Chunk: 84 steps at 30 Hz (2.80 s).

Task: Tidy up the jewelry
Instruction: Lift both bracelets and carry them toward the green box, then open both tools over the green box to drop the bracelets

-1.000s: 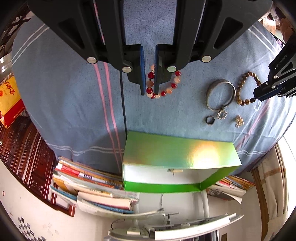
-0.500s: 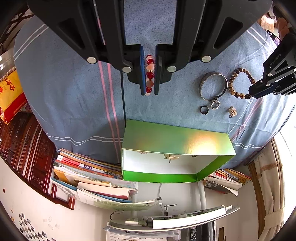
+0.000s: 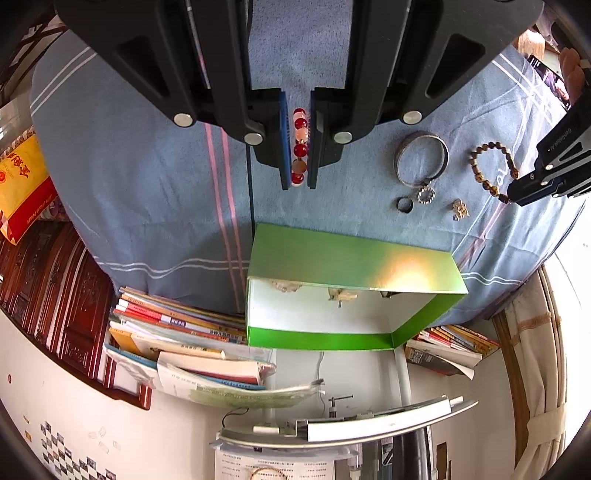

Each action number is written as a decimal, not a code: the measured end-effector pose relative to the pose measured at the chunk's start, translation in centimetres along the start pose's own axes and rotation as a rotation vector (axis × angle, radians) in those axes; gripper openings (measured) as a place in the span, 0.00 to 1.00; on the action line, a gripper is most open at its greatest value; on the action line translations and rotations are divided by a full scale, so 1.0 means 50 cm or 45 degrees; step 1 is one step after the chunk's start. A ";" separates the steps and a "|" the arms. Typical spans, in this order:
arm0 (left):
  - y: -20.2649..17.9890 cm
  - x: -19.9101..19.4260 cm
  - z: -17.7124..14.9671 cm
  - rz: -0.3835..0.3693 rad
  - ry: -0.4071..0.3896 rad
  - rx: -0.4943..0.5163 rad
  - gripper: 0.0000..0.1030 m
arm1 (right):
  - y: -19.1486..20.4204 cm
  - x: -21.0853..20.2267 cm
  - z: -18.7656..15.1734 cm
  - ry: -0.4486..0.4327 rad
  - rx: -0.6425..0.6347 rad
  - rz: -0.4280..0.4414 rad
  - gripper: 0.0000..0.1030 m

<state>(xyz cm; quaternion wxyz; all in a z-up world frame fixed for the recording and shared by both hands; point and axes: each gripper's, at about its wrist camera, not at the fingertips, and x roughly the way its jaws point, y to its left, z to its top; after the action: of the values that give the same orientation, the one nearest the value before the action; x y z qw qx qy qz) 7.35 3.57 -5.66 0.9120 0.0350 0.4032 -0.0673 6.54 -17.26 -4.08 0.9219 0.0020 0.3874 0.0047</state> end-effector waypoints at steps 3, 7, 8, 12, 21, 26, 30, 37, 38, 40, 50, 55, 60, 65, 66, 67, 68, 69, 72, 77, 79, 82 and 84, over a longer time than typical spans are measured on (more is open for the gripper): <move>0.001 0.004 -0.001 -0.005 0.010 -0.004 0.11 | 0.001 0.007 -0.003 0.018 0.005 0.025 0.09; -0.001 0.014 -0.008 -0.008 0.035 -0.007 0.11 | -0.006 0.018 -0.008 0.044 0.025 0.041 0.09; 0.000 0.017 -0.009 -0.008 0.039 -0.006 0.11 | -0.008 0.020 -0.009 0.049 0.029 0.033 0.09; 0.001 0.026 -0.013 -0.001 0.055 -0.011 0.11 | -0.034 0.048 -0.024 0.115 0.068 0.016 0.09; 0.021 0.063 -0.030 0.036 0.122 -0.031 0.11 | -0.076 0.096 -0.075 0.235 0.103 -0.039 0.30; 0.028 0.077 -0.038 0.045 0.145 -0.034 0.11 | -0.069 0.099 -0.079 0.221 0.070 -0.069 0.31; 0.030 0.086 -0.045 0.044 0.163 -0.037 0.12 | -0.056 0.097 -0.078 0.216 0.040 -0.040 0.13; 0.031 0.086 -0.044 0.040 0.159 -0.026 0.11 | -0.040 0.093 -0.068 0.196 0.027 -0.025 0.08; 0.030 0.084 -0.043 0.042 0.155 -0.025 0.11 | -0.038 0.088 -0.064 0.185 0.025 -0.026 0.08; 0.030 0.072 -0.034 0.044 0.132 -0.028 0.11 | -0.034 0.073 -0.052 0.153 0.023 -0.021 0.08; 0.007 -0.022 0.057 0.019 -0.055 0.039 0.11 | -0.007 -0.016 0.048 -0.049 -0.051 -0.002 0.08; -0.006 -0.055 0.134 0.018 -0.160 0.077 0.11 | -0.013 -0.047 0.132 -0.172 -0.031 0.025 0.08; -0.029 -0.052 0.237 0.018 -0.239 0.121 0.11 | -0.025 -0.019 0.219 -0.218 0.019 0.030 0.08; -0.052 0.027 0.328 0.034 -0.191 0.121 0.11 | -0.027 0.078 0.279 -0.134 0.049 -0.006 0.08; -0.054 0.047 0.337 0.029 -0.174 0.122 0.11 | -0.029 0.101 0.284 -0.109 0.056 -0.008 0.08; -0.057 0.072 0.348 0.022 -0.152 0.121 0.11 | -0.030 0.127 0.289 -0.081 0.058 -0.014 0.08; -0.058 0.090 0.354 0.021 -0.140 0.116 0.11 | -0.027 0.144 0.290 -0.063 0.058 -0.021 0.08; -0.057 0.117 0.362 0.028 -0.127 0.107 0.11 | -0.026 0.163 0.291 -0.044 0.060 -0.029 0.08; -0.052 0.179 0.373 0.069 -0.097 0.096 0.11 | -0.023 0.209 0.294 -0.001 0.065 -0.023 0.08; -0.029 0.253 0.373 0.121 -0.012 0.059 0.11 | -0.015 0.241 0.295 -0.006 0.047 -0.018 0.08; -0.020 0.264 0.371 0.115 0.000 0.039 0.12 | -0.013 0.239 0.292 -0.017 0.037 -0.032 0.20; -0.009 0.251 0.365 0.093 -0.025 0.033 0.23 | -0.020 0.195 0.277 -0.049 0.051 0.000 0.43; -0.002 0.225 0.356 0.092 -0.043 0.028 0.30 | -0.023 0.158 0.256 -0.058 0.041 0.024 0.43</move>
<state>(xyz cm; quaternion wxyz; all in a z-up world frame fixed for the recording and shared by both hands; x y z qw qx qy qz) 27.83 0.32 -2.01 0.9201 0.0585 0.3854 -0.0392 21.22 -18.31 -0.78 0.9303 0.0204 0.3662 0.0071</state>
